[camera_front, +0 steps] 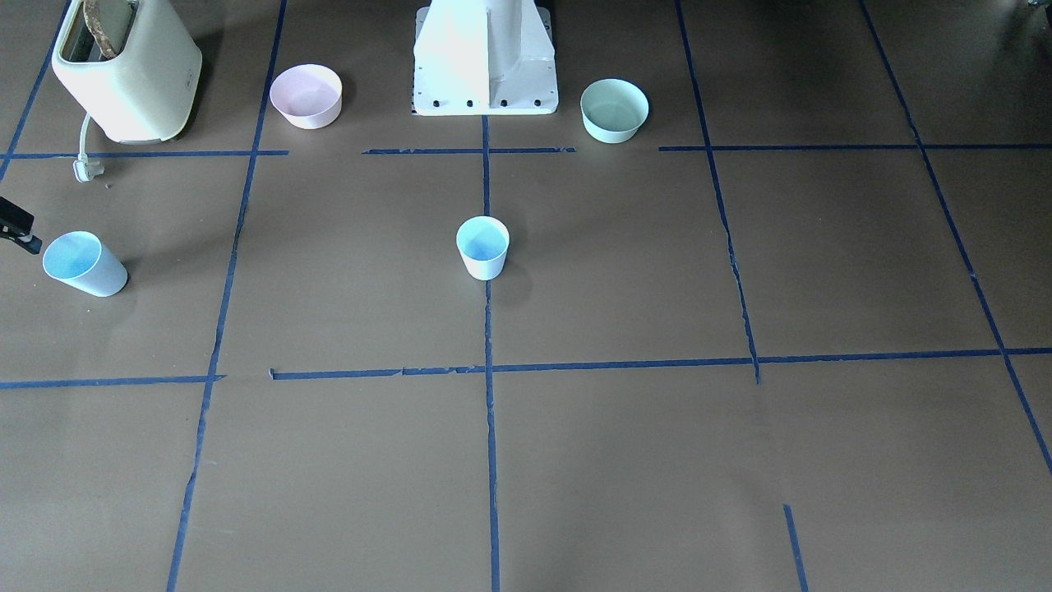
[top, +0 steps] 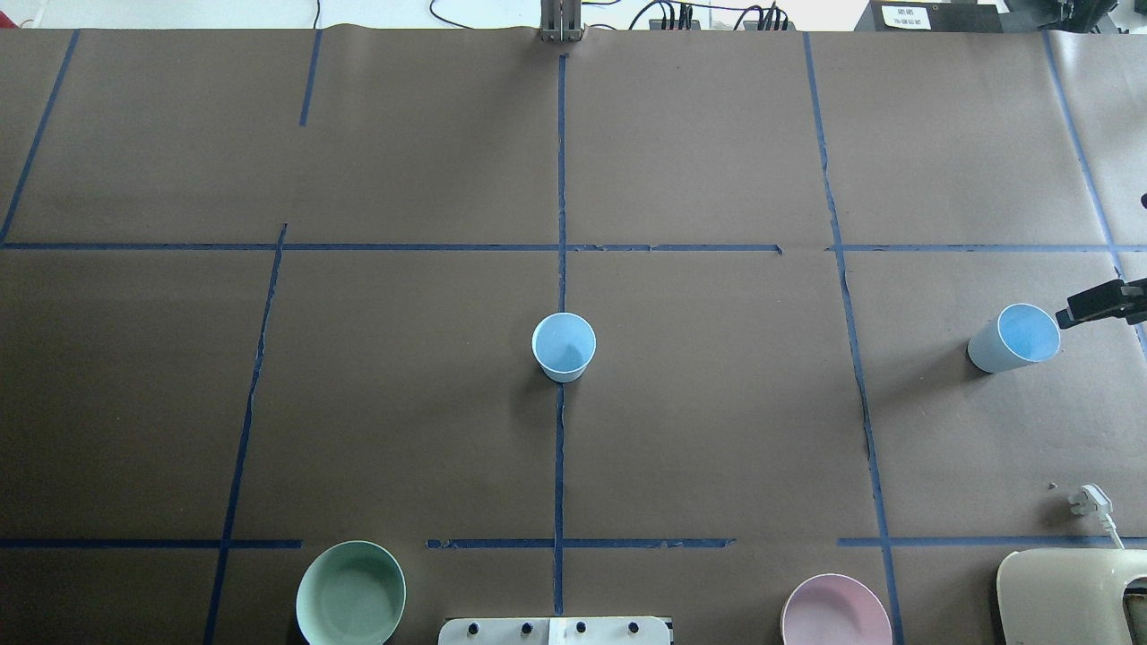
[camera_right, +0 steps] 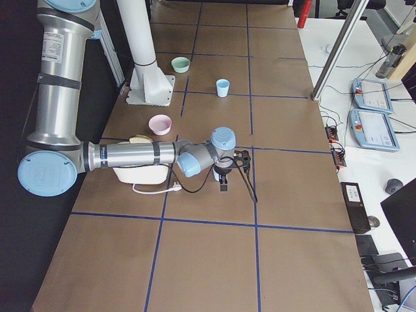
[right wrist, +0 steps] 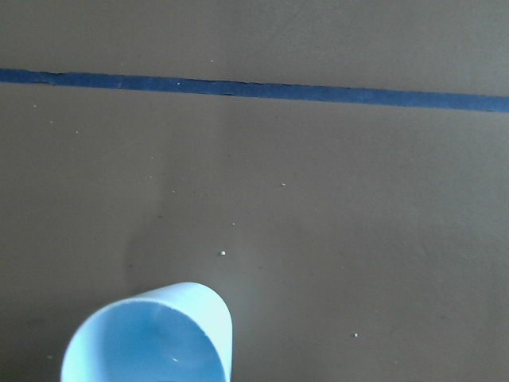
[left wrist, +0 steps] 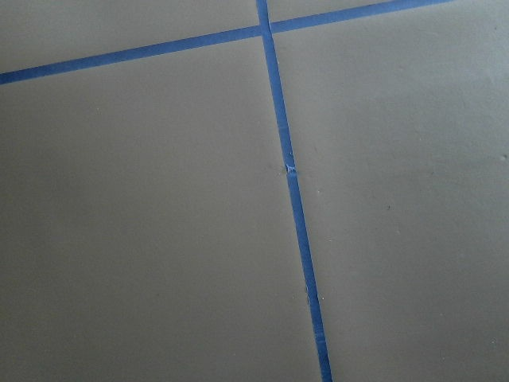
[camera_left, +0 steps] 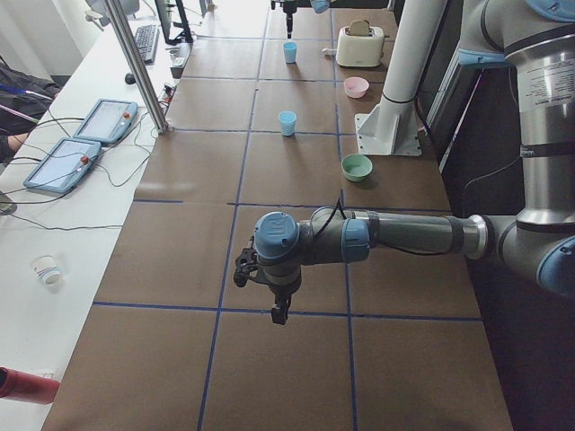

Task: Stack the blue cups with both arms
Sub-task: 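Lower the right gripper onto the other light blue cup and close it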

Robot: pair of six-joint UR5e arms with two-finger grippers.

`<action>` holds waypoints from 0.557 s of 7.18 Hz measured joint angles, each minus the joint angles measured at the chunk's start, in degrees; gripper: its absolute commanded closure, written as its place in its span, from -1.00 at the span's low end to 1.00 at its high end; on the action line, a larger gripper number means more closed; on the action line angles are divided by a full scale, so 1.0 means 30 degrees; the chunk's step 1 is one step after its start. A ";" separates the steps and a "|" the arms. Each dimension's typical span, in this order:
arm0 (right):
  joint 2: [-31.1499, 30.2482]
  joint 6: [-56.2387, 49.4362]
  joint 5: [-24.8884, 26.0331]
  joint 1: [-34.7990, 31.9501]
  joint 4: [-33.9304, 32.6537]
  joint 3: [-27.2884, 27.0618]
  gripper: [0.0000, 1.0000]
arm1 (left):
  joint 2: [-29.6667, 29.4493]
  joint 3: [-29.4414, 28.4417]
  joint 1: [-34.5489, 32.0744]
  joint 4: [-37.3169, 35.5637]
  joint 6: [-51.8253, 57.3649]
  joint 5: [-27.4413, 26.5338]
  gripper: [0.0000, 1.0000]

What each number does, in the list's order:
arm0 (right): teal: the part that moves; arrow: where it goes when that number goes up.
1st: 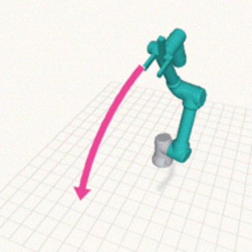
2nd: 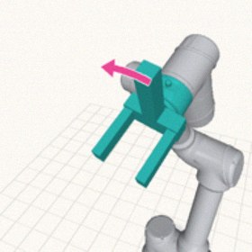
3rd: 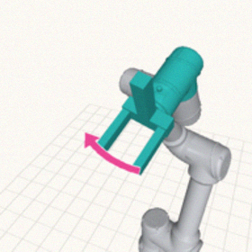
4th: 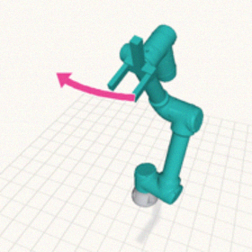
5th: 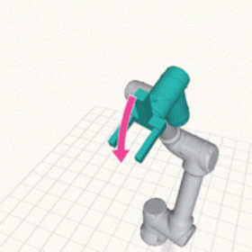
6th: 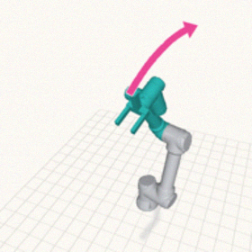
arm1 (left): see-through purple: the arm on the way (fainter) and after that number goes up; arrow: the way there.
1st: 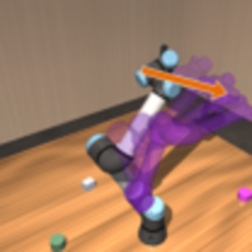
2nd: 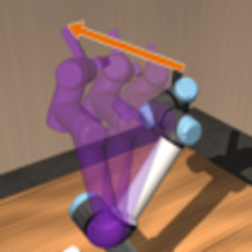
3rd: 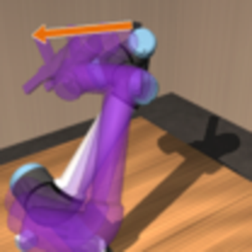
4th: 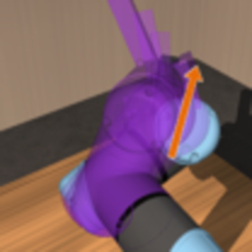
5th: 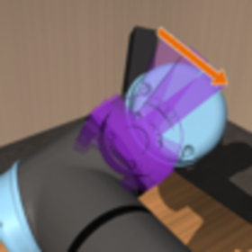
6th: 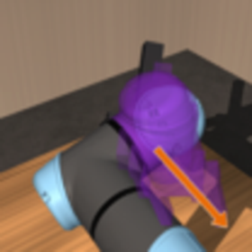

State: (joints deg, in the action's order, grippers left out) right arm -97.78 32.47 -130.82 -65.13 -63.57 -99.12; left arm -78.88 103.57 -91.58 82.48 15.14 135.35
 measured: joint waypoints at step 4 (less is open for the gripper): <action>0.0399 0.0899 0.0717 0.1434 0.0001 0.0712 0.03 | 0.0007 -0.0008 0.0000 -0.0011 -0.0006 0.0000 -1.00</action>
State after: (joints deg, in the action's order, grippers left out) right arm -96.59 35.17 -128.67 -60.82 -63.56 -96.98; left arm -78.85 103.55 -91.58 82.44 15.12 135.35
